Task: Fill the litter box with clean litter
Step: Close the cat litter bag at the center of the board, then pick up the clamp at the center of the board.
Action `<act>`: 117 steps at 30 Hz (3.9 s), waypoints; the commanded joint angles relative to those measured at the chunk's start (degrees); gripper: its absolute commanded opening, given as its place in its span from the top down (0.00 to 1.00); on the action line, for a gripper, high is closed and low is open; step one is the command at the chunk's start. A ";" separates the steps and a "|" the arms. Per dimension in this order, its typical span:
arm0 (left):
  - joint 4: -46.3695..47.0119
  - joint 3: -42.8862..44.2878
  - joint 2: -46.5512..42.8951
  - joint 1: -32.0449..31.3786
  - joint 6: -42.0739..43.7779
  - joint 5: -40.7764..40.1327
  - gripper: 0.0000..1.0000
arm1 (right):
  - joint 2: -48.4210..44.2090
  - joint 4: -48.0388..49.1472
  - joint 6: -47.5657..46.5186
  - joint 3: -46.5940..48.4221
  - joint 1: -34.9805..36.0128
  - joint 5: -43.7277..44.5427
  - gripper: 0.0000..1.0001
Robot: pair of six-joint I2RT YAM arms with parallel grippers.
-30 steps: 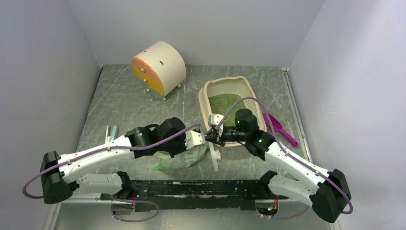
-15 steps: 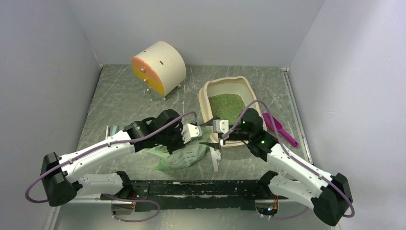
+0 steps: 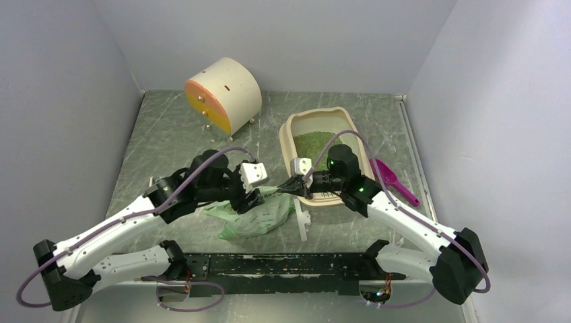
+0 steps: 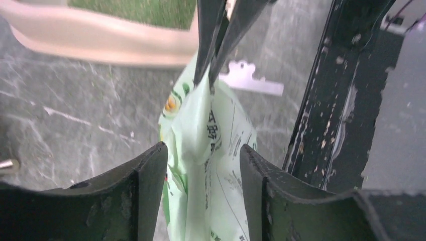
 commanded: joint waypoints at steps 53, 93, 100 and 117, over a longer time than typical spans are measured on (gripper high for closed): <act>3.90 0.13 0.03 0.19 0.57 0.21 0.95 | 8.59 -26.14 -3.24 14.05 -4.59 0.91 1.00; 9.21 5.45 1.62 1.05 -2.81 -7.00 0.15 | -6.51 -19.74 27.43 14.00 -4.80 36.17 0.33; 10.15 4.45 -2.42 1.08 -5.27 -9.53 0.09 | -19.23 -41.40 64.53 10.97 -4.89 66.06 0.06; 11.27 3.37 -3.20 1.09 -7.13 -3.56 0.09 | -24.05 -43.71 85.64 -12.61 -4.80 52.18 0.20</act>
